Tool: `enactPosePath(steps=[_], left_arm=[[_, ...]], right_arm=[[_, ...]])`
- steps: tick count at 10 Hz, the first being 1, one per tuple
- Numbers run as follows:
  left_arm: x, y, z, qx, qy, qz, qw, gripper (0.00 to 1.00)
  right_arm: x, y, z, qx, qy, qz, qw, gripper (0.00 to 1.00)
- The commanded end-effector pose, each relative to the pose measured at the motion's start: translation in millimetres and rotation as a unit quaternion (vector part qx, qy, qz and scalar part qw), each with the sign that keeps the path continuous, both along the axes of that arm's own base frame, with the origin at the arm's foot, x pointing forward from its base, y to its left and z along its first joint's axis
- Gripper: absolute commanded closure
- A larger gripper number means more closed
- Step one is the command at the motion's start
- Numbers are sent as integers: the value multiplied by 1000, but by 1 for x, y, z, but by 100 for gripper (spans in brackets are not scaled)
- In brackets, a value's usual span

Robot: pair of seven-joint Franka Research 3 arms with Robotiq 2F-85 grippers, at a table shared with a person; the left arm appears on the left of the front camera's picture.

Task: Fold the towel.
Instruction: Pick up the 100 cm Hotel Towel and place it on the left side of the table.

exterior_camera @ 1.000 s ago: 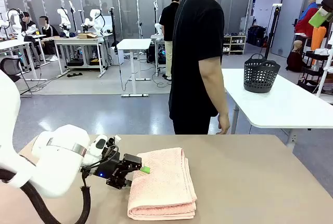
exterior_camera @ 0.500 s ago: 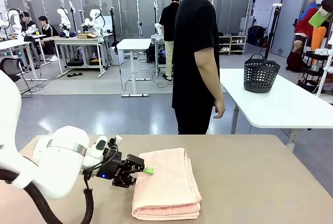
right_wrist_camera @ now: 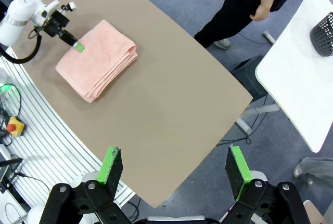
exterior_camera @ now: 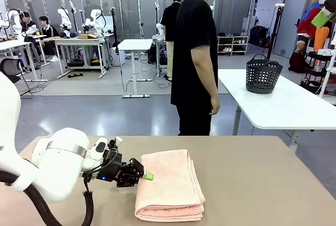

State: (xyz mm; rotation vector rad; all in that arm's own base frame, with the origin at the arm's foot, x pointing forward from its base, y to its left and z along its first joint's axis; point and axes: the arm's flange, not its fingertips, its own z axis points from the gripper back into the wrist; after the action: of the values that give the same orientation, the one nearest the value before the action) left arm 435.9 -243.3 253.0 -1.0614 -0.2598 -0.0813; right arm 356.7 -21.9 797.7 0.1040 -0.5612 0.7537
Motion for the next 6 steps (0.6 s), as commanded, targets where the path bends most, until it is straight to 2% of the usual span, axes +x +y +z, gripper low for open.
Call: enactPosePath(steps=[1,6], left_arm=[[-10,0,-1,-22,-23,3,999,100],[-14,-5,8,-16,-33,-6,999,100]], right_arm=[[1,1,2,6,0,-5,1000,0],[1,1,2,6,0,-5,1000,0]])
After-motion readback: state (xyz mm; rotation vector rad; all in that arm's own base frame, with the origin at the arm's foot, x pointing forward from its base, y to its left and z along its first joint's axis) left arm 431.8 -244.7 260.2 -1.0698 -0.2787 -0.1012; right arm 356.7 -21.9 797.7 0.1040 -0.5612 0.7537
